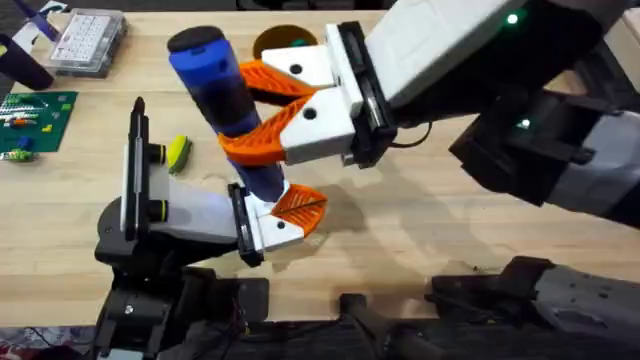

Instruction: Pick up the gripper from the table and insert it into the empty holder that is missing its gripper. Then pick up a screw, insert it into the mounting hole, and use the screwdriver to tighten it. Finally, clean up the table by picking up the vegetable and placing it into the bucket.

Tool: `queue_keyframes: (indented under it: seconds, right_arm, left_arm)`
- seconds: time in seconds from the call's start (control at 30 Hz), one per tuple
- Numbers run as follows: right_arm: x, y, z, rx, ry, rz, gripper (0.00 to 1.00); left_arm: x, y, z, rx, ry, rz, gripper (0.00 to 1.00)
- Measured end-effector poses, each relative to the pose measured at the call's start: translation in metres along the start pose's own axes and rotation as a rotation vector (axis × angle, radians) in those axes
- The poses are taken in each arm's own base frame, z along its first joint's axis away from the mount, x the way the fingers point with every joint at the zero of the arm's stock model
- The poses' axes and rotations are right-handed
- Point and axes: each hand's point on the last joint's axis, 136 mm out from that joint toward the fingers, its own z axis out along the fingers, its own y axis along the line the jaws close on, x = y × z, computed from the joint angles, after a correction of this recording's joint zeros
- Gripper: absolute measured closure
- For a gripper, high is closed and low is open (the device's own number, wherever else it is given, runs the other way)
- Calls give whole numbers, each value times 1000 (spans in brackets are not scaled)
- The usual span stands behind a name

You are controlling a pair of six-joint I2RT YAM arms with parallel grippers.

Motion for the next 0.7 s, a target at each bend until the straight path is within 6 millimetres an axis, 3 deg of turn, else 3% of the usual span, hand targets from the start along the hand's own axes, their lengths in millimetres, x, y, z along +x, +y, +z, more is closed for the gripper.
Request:
queue_keyframes:
  seconds: [0.7]
  right_arm:
    - [1,0,0,0,4,6,975]
  left_arm:
    - [0,0,0,0,0,0,984]
